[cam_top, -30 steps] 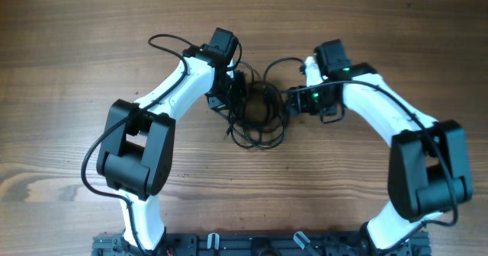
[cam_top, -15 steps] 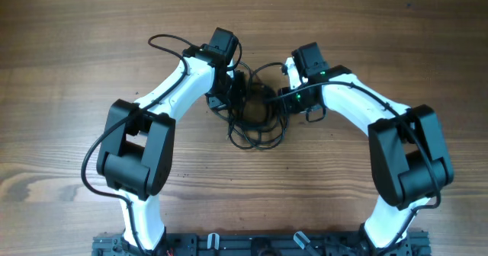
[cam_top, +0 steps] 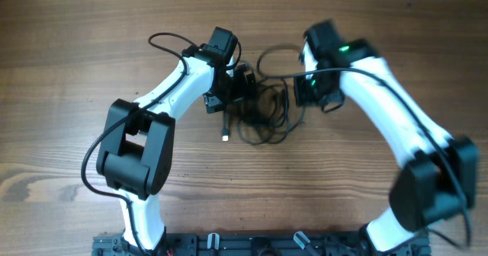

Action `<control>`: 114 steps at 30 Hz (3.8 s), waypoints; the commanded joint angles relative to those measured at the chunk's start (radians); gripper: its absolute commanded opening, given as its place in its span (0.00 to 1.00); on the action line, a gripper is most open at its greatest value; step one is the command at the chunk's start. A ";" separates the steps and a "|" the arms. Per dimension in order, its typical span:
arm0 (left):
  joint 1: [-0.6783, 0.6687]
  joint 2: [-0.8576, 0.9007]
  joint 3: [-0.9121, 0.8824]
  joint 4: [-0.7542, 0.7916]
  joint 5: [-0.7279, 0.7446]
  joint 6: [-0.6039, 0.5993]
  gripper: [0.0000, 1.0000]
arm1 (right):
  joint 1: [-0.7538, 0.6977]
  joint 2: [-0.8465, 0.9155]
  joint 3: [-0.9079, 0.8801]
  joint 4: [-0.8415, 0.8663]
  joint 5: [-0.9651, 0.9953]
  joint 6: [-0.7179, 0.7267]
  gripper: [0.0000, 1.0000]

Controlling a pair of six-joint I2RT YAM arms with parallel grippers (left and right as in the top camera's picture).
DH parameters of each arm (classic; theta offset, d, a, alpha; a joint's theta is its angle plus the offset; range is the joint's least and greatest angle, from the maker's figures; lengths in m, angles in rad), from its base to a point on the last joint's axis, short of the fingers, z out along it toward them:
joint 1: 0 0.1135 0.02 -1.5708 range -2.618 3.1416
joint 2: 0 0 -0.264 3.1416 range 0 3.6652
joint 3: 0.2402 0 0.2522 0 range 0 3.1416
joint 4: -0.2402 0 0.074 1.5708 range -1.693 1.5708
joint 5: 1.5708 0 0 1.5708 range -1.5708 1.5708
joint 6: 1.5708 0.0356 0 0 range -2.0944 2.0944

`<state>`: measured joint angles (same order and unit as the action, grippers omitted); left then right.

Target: Untangle cables

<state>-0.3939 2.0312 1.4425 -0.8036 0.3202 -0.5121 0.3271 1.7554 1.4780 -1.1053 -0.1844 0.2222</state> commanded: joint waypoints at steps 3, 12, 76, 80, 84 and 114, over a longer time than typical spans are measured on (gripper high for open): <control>0.032 0.013 -0.005 0.002 0.039 0.167 0.88 | -0.005 -0.132 0.199 -0.133 -0.280 -0.110 0.04; 0.097 -0.375 0.049 0.051 0.286 0.282 0.88 | -0.134 -0.136 0.211 -0.086 -0.500 -0.067 0.04; 0.046 -0.221 0.050 -0.177 0.343 0.423 0.67 | -0.374 0.038 0.809 -0.340 -0.481 -0.249 0.69; 0.046 -0.241 0.076 -0.215 0.400 0.423 0.66 | -0.330 0.089 0.804 -0.348 -0.433 -0.249 0.80; 0.058 -0.291 0.230 -0.216 0.368 0.375 0.65 | -0.293 0.150 0.804 -0.365 -0.434 -0.266 0.80; 0.461 -0.342 0.323 -0.344 -0.142 -0.125 0.66 | 0.344 0.257 0.391 0.434 -0.664 -0.216 0.75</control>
<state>0.0360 1.6920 1.7542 -1.1572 0.0265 -0.6174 0.6575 2.0056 1.9694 -0.7834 -0.6914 0.0803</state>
